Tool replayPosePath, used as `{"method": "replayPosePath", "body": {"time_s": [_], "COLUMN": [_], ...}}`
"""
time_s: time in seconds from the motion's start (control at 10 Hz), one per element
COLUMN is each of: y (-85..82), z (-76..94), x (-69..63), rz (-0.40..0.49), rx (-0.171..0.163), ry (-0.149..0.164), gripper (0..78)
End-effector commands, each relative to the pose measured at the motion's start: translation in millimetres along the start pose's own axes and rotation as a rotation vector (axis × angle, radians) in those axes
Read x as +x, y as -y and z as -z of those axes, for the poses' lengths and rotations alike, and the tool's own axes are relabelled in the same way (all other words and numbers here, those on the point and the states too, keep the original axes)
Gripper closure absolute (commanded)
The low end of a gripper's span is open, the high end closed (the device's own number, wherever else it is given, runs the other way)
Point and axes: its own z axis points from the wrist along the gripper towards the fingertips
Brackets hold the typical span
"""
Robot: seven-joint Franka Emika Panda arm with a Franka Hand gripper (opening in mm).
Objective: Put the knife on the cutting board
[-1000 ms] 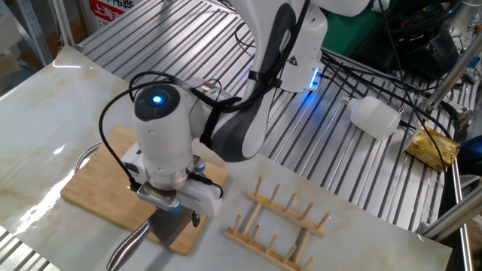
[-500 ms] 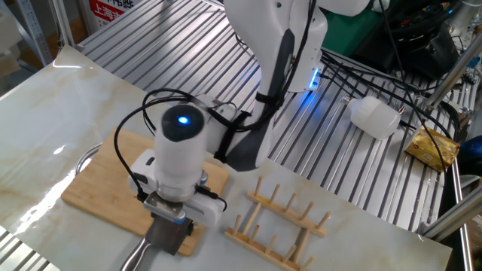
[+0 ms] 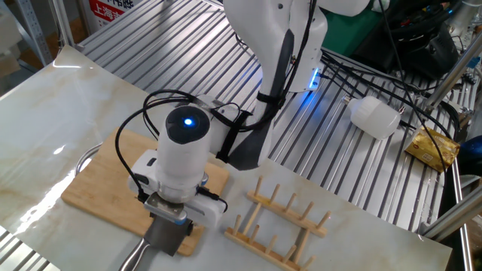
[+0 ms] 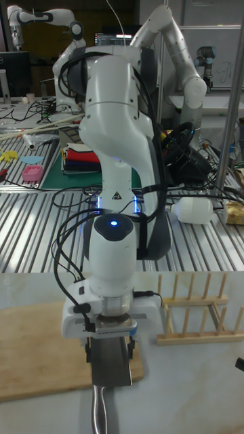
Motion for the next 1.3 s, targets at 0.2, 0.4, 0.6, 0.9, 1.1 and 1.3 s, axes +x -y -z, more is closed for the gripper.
{"method": "replayPosePath", "body": {"time_s": [0.2,0.4,0.6,0.9,1.1,1.3], "y": [0.5,-1.3,-3.0,-4.5,-5.4,-4.4], "z": [41.8,57.6,74.3,90.4,93.5,96.2], "x": [3.9,5.3,8.2,12.1,12.8,14.2], "rz": [-0.046,-0.052,-0.057,-0.052,-0.053,-0.061], "rx": [-0.047,-0.045,-0.05,-0.051,-0.05,-0.045], "ry": [-0.09,-0.106,-0.134,-0.14,-0.14,-0.141], "gripper": [0.1,0.1,0.1,0.1,0.1,0.1]}}
